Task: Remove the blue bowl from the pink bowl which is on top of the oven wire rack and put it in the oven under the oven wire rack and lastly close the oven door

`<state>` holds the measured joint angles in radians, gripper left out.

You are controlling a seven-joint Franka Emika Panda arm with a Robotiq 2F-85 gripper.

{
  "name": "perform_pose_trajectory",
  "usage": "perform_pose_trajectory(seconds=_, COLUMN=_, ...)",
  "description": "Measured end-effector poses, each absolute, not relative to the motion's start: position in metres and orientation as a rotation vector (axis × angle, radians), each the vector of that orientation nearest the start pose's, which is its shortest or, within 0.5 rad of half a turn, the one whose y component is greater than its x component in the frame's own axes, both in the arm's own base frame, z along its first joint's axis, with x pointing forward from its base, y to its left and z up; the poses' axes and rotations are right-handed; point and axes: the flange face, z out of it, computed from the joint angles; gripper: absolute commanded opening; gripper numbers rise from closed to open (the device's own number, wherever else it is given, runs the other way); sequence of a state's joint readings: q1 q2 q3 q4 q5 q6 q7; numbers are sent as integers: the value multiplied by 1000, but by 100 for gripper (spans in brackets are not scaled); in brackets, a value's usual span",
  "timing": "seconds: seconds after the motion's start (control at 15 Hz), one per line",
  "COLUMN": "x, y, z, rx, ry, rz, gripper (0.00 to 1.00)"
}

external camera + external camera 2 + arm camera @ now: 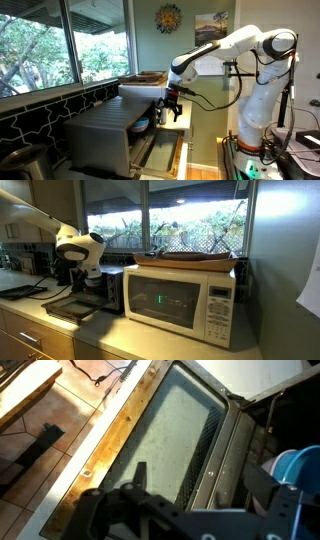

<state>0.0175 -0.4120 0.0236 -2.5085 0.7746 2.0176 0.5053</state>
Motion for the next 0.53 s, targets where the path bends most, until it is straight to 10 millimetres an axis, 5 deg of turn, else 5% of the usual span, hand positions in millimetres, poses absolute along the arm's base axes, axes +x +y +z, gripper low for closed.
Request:
perform_pose_trajectory(seconds=0.27, x=410, y=58, z=435, rx=-2241, ry=1034, rz=317, gripper=100)
perform_pose_trajectory(seconds=0.53, x=422, y=65, z=430, rx=-2017, ry=1109, rz=284, gripper=100)
